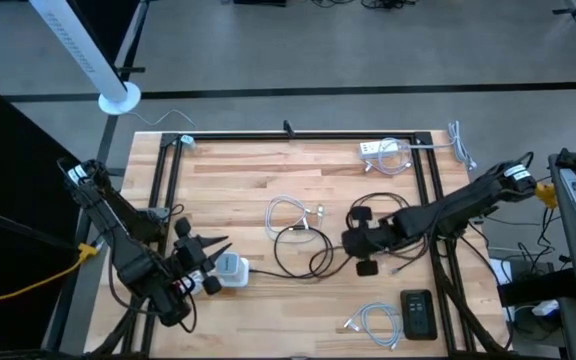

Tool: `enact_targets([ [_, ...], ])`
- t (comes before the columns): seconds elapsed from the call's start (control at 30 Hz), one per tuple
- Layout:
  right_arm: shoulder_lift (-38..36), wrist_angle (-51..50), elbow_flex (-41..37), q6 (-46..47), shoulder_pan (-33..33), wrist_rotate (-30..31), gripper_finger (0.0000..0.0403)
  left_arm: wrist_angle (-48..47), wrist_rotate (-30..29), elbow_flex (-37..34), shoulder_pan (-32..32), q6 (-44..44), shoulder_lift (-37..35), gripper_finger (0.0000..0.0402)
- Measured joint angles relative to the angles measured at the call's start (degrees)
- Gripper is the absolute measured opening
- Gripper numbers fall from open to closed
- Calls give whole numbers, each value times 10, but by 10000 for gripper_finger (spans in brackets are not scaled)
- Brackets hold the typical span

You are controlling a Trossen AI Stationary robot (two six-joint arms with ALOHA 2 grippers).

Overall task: Plug in charger cables
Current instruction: Insert the black charger cable into the bottom white outlet extension

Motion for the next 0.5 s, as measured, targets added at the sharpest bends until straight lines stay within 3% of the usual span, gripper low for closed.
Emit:
enact_targets([
  [0.2,0,116,0,-65,-5,-70,8,1,76,-7,3,-13,0,64],
  [0.5,0,231,0,-136,-3,-140,8,-8,228,-58,3,-137,0,64],
])
